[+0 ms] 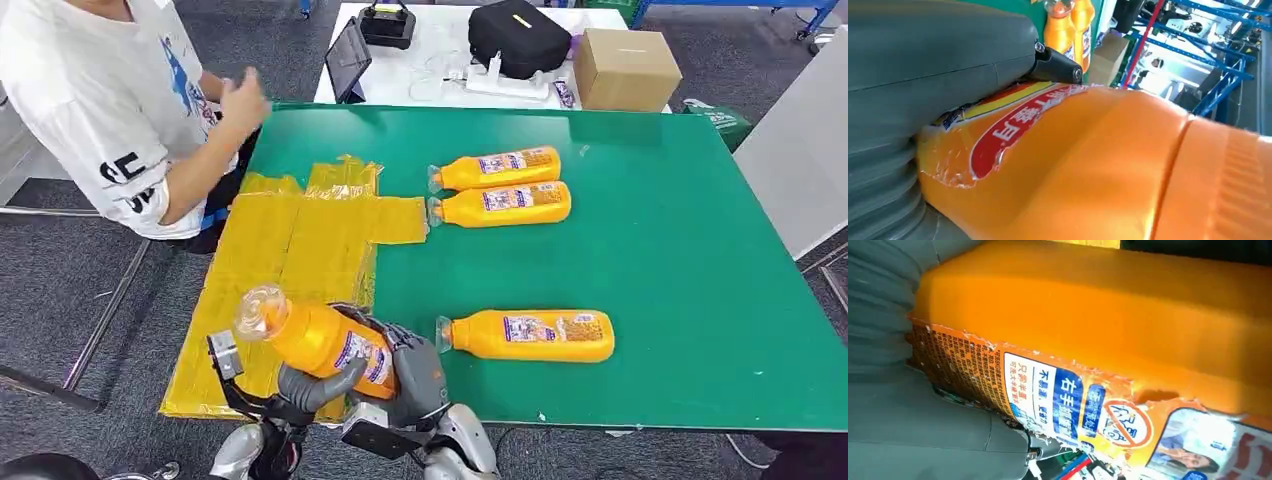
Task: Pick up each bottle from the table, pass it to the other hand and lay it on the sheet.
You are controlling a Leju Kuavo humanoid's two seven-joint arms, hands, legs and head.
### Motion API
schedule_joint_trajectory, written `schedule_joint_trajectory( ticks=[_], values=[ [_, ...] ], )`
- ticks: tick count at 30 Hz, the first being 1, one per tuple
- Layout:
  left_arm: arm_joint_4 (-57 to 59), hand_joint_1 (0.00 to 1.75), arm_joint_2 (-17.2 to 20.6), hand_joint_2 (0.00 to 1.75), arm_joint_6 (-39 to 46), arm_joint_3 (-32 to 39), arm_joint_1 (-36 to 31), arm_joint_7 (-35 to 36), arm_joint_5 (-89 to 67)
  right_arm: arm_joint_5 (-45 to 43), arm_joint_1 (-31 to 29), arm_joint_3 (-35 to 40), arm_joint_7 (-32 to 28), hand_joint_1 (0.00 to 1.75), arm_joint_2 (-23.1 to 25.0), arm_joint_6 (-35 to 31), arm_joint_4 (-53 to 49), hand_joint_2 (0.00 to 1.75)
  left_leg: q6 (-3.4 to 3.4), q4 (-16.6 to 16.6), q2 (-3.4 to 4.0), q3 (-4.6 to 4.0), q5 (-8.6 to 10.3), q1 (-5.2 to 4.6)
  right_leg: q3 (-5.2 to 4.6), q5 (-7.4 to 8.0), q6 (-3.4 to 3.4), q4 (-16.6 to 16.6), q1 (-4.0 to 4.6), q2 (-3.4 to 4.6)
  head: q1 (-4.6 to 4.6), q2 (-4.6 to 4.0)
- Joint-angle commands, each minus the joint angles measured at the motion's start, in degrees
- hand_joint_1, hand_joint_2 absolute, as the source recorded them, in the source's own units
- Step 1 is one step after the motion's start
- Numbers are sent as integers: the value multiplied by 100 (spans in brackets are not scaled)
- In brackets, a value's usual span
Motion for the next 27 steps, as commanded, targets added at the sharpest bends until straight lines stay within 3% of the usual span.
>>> schedule_joint_trajectory(
  ticks=[1,5,6,7,8,15,17,23,27],
  values=[
    [-90,175,-77,175,-341,-262,-205,51,156,150,-83,266,146,175,-51,331,709,175,-5,1,-16,14,-3,7,22,-7,-9,-4,9,-23,-2,0],
    [-94,175,-74,175,-341,-257,-210,51,156,153,-85,262,150,173,-56,330,709,175,-4,0,-18,13,-3,6,21,-7,-8,-5,8,-25,0,0],
    [-107,175,-78,175,-322,-242,-209,52,156,168,-81,226,208,70,-48,322,705,175,-3,-2,-15,9,0,4,14,-4,-6,-5,5,-20,-2,0],
    [-144,175,-82,175,-204,-209,-200,39,64,118,-47,144,218,0,-24,257,647,175,-4,0,-17,14,-3,7,21,-7,-8,-5,9,-24,-2,0],
    [-194,175,-82,175,-106,-168,-178,29,-6,-28,-21,54,230,0,-3,431,574,0,-3,0,-14,5,-1,5,10,-4,-5,-4,6,-18,0,0],
    [-396,175,-94,175,1509,440,-389,-209,-1380,-1582,661,-691,-25,0,-372,1601,-2212,0,-3,8,-26,-7,-1,7,5,-7,-7,3,8,-31,0,0],
    [-379,175,-89,175,1613,545,-490,-231,-1443,-1646,743,-755,57,0,-452,1735,-2633,0,-3,8,-23,-14,1,4,-4,-5,-6,6,5,-27,0,0],
    [-38,175,-51,175,3300,1038,-1126,-514,-2620,-2261,1005,-1062,-217,0,-477,1752,-3734,0,-5,10,-28,-4,-1,7,10,-7,-10,6,9,-33,2,0],
    [4,175,-10,175,3362,1082,-1242,-520,-2691,-2257,1017,-1053,-218,0,-482,1740,-3818,0,-6,4,-15,2,-1,7,11,-3,-11,1,9,-21,2,0]
  ],
)
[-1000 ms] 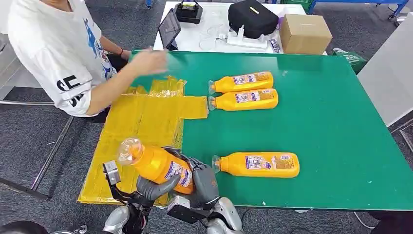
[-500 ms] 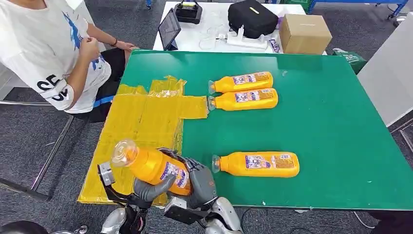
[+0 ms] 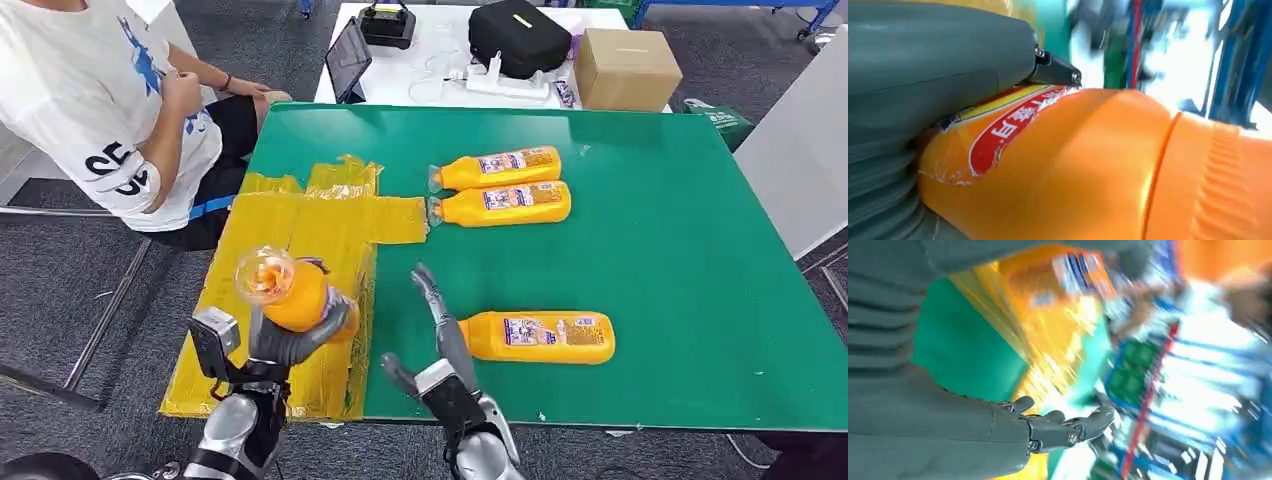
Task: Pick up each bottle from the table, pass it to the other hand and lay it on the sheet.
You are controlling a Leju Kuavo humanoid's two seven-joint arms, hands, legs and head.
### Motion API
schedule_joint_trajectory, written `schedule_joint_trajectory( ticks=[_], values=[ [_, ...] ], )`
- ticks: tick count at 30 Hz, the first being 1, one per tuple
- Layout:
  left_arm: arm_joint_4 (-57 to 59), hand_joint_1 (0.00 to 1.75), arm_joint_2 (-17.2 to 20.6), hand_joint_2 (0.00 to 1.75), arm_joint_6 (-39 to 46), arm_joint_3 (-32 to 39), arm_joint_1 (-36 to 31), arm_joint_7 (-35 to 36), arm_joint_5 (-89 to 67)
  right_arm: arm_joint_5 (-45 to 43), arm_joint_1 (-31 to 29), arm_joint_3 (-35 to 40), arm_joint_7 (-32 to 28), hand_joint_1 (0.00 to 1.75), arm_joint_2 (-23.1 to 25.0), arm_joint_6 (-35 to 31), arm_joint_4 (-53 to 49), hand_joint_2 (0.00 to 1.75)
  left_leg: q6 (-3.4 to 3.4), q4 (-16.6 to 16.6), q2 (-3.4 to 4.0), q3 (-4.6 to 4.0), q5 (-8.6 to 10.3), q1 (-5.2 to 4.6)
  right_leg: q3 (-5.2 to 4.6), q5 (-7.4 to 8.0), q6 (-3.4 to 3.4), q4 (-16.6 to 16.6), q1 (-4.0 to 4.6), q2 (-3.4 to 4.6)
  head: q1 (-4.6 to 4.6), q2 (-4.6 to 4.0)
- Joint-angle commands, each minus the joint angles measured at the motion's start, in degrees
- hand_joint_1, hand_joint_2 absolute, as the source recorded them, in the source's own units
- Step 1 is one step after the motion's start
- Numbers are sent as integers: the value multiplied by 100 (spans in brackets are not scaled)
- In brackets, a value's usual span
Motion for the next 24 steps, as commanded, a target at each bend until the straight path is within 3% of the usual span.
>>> schedule_joint_trajectory(
  ticks=[1,6,11,21,24],
  values=[
    [417,175,43,175,442,440,-710,-76,-409,-105,177,-287,-66,0,-252,31,-1011,0,-5,1,-11,10,-1,6,17,-5,-9,-2,7,-17,2,0],
    [642,175,156,175,1332,503,-1072,-169,-1279,-427,235,-232,-321,0,-233,-252,-1483,0,-4,1,-8,7,-1,3,11,-4,-6,0,4,-13,0,0],
    [1952,175,535,175,2171,443,-2040,581,-3464,-931,153,-49,-321,0,-327,-1100,-2423,0,-8,12,-17,-4,0,7,4,-6,-12,12,8,-23,0,0],
    [2173,175,547,175,2180,492,-2149,524,-3464,-931,142,-58,-321,0,-323,-1096,-2413,0,-12,-1,1,18,3,6,21,-3,-12,0,8,-9,2,0],
    [3456,175,909,175,2421,-117,-2723,1388,-5444,-884,-1,34,-321,0,-350,-1007,-2076,0,-10,-2,-4,10,8,5,15,2,-8,-1,6,-8,0,0]
  ],
)
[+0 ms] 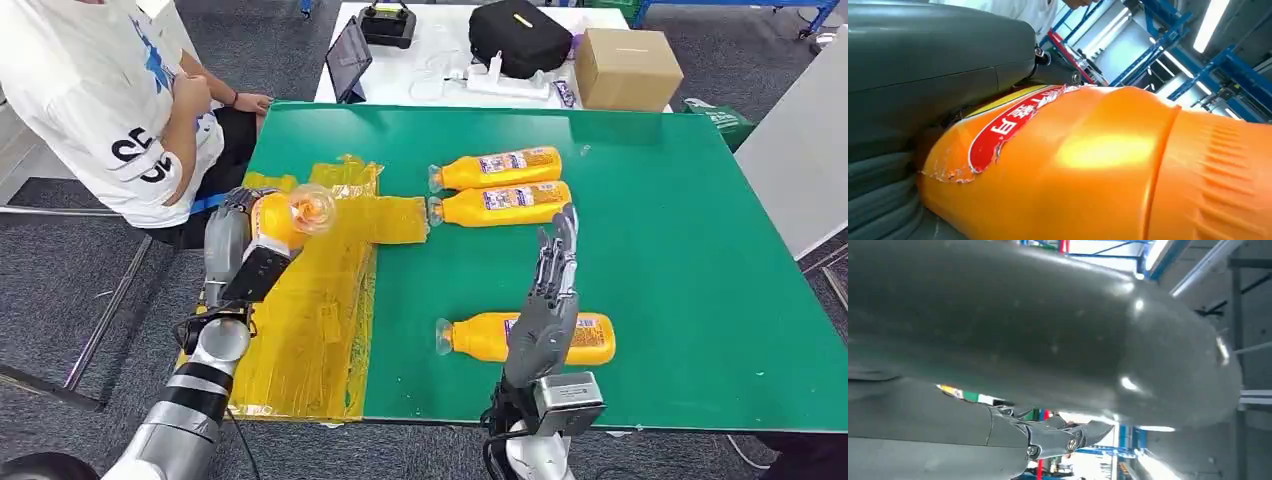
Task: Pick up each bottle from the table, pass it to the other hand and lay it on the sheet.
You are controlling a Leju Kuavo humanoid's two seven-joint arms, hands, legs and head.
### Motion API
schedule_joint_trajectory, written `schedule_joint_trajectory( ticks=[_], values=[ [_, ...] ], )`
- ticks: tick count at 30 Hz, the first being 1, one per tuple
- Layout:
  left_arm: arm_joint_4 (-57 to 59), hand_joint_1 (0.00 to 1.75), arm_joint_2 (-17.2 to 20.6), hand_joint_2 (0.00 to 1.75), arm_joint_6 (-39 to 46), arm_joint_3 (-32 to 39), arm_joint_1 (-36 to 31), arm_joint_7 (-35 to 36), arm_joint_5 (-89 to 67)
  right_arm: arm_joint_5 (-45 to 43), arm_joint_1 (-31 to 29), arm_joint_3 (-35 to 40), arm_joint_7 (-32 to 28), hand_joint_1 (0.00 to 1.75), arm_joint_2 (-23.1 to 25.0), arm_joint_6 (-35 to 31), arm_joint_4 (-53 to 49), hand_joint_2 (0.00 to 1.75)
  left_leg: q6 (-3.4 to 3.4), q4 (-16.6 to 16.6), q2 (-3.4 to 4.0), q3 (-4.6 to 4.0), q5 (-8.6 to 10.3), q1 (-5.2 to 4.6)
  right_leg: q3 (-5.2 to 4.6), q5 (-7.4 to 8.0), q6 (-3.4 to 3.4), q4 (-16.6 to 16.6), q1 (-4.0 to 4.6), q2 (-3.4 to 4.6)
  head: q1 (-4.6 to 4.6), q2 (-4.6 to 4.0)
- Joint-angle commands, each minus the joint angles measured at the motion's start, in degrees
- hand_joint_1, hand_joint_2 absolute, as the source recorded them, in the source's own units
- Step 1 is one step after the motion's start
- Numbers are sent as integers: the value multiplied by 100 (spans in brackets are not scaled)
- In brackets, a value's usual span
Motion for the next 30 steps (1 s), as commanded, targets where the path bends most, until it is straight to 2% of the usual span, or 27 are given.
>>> schedule_joint_trajectory(
  ticks=[1,3,5,7,12,18,30],
  values=[
    [2505,175,547,175,65,-674,-1244,1008,-2329,78,-286,137,9,0,-174,180,442,0,-5,-2,0,21,-3,8,24,-2,-10,-8,10,-7,0,0],
    [3031,175,645,175,144,-873,-1486,1203,-2910,111,-311,116,9,0,-115,319,589,0,-6,-4,-8,18,3,6,22,1,-10,-6,8,-14,0,0],
    [3519,175,772,175,-265,-1132,-1762,1364,-3453,117,-314,167,9,0,-131,362,605,0,-6,-4,1,17,3,8,20,4,-11,-8,10,-6,0,0],
    [3590,175,787,175,-270,-1001,-1786,1315,-3408,114,-290,180,9,0,-136,323,560,0,-7,-1,8,13,0,7,13,3,-11,-5,8,1,0,0],
    [3601,175,824,175,-875,-689,-1651,1115,-3091,-28,-162,-31,9,0,-84,340,483,0,-12,-2,15,18,-2,8,12,6,-24,0,10,6,2,0],
    [3611,175,879,175,-876,-741,-1350,1172,-3250,-167,-123,-303,9,0,57,664,846,0,-11,-8,19,16,1,6,11,10,-23,-5,8,10,2,0],
    [3550,175,821,175,-1052,-621,-1249,1130,-3102,-224,-160,-432,121,0,151,723,1094,0,-13,-6,13,17,1,7,15,9,-25,-5,9,4,0,0]
  ],
)
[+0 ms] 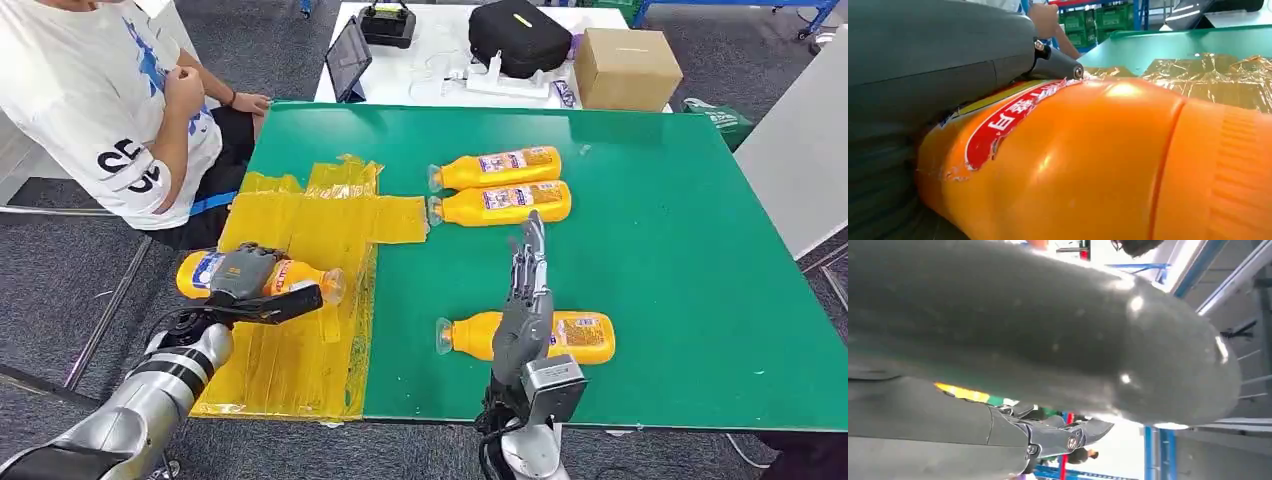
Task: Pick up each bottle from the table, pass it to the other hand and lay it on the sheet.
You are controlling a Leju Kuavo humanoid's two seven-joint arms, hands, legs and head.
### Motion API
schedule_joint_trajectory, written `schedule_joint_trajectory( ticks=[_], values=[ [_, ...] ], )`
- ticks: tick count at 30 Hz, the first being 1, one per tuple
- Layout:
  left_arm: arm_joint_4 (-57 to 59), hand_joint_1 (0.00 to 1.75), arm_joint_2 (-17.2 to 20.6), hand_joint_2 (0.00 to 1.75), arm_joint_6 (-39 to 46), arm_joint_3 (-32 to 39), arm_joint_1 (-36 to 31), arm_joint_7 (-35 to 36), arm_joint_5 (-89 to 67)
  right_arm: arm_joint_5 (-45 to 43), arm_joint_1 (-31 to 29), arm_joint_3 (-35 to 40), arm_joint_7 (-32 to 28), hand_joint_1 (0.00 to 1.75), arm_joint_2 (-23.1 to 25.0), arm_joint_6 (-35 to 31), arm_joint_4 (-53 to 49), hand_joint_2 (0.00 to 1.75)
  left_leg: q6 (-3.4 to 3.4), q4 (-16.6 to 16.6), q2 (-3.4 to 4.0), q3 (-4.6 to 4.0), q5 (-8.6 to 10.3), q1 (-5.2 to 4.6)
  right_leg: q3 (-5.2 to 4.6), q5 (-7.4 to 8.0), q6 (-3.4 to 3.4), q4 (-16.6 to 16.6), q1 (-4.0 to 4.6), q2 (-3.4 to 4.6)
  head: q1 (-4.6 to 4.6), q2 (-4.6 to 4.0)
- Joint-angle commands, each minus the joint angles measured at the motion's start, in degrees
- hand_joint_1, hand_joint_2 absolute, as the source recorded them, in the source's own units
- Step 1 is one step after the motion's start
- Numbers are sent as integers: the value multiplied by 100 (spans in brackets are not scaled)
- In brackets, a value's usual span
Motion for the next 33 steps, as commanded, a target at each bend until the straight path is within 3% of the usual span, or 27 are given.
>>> schedule_joint_trajectory(
  ticks=[1,2,4,5,6,18,22,27,33],
  values=[
    [360,157,5,175,-139,33,-70,-22,69,-16,-138,-228,49,0,39,41,525,0,-5,-5,11,22,-5,7,22,0,-9,-10,9,4,2,0],
    [360,148,10,175,-207,4,-65,-53,56,-13,-139,-231,68,0,47,60,546,0,-3,-5,9,15,-2,2,13,1,-5,-6,3,4,0,0],
    [310,14,-11,175,-315,56,18,-152,173,-4,-160,-243,118,0,66,112,643,0,-5,-5,12,26,-7,8,26,-1,-10,-10,10,4,0,0],
    [304,0,-11,175,-356,37,52,-193,180,-3,-169,-237,129,0,68,134,683,0,-4,-6,10,23,-4,5,21,0,-8,-9,6,4,0,0],
    [297,0,-9,0,-365,30,87,-224,188,-3,-176,-236,139,0,69,147,715,0,-5,-9,14,31,-6,6,29,0,-9,-12,8,6,0,0],
    [-345,0,-73,0,-1116,429,452,-827,1476,-98,-260,-355,236,0,178,182,1006,0,-5,-7,14,33,-6,7,32,1,-10,-11,9,7,0,0],
    [-492,0,-40,0,-1661,488,577,-1047,2103,-134,-301,-366,240,0,185,195,1107,0,-4,-7,12,34,-2,5,32,4,-8,-10,6,7,2,0],
    [-1285,0,-336,0,-3265,1540,1079,-1680,4580,-79,-494,-340,294,0,136,275,1525,0,-3,-9,14,42,0,1,40,4,-5,-10,2,11,0,0],
    [-1740,0,-400,0,-3585,1687,1324,-1627,5258,-12,-548,-359,333,0,121,286,1679,0,-7,-4,14,39,0,5,36,3,-6,-8,6,9,0,0]
  ],
)
